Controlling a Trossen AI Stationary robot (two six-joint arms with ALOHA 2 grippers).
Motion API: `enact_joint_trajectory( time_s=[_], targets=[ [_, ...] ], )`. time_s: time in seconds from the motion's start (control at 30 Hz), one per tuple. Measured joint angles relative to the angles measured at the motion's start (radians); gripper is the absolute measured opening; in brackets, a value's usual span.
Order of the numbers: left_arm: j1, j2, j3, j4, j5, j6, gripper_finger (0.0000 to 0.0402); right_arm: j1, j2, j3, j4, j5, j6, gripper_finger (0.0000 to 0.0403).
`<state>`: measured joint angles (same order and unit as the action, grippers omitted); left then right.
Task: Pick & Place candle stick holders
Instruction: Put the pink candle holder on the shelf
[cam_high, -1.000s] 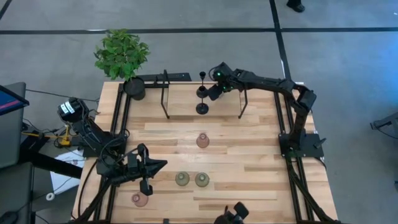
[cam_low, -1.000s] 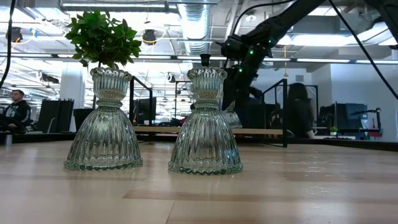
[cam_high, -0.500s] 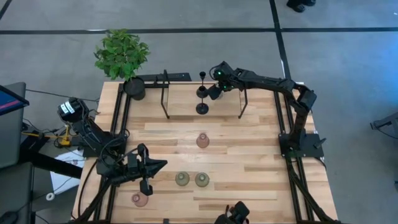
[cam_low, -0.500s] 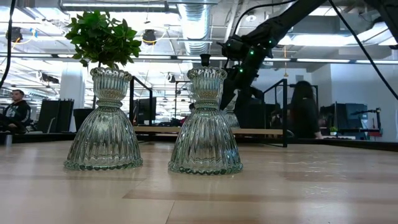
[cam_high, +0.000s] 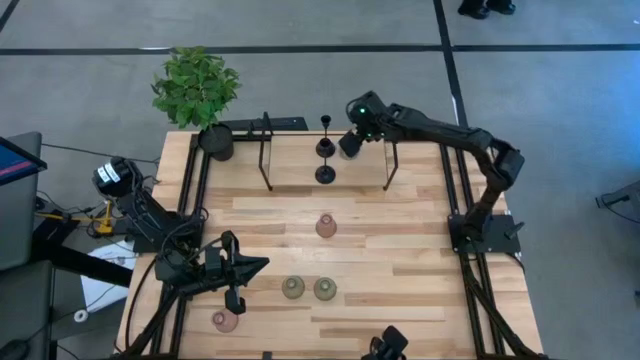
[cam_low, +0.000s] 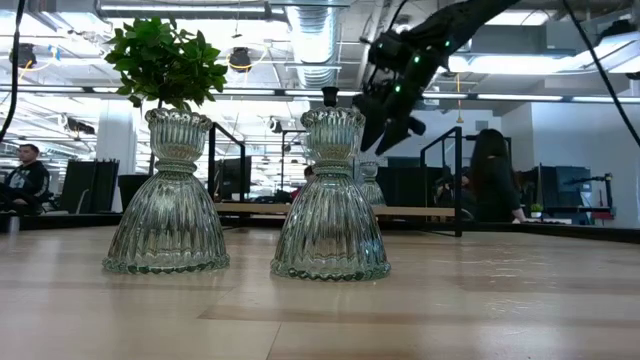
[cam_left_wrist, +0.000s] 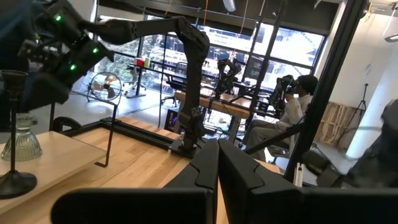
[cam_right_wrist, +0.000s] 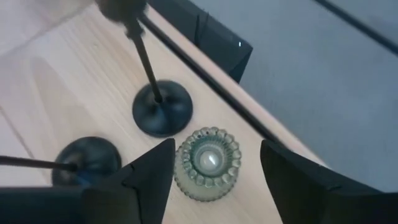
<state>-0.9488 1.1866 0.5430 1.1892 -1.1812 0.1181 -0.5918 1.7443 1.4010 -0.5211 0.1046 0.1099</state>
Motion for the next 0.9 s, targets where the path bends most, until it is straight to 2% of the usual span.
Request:
enact_joint_trajectory(
  time_s=[0.37,0.47,0.6,0.9],
  targets=[
    [0.000,0.000,0.000,0.000,0.000,0.000,0.0010,0.031,-0.206,0.000,-0.094,-0.004,-0.015,0.0196],
    [0.000,0.000,0.000,0.000,0.000,0.005,0.0010,0.060,-0.279,0.000,-0.157,-0.051,-0.015,0.0187],
    [0.000,0.000,0.000,0.000,0.000,0.007,0.0010,0.117,-0.362,0.000,-0.228,-0.107,-0.015,0.0170],
    [0.000,0.000,0.000,0.000,0.000,0.008,0.0010,0.313,-0.460,0.000,-0.343,-0.111,-0.006,0.0136]
  ],
)
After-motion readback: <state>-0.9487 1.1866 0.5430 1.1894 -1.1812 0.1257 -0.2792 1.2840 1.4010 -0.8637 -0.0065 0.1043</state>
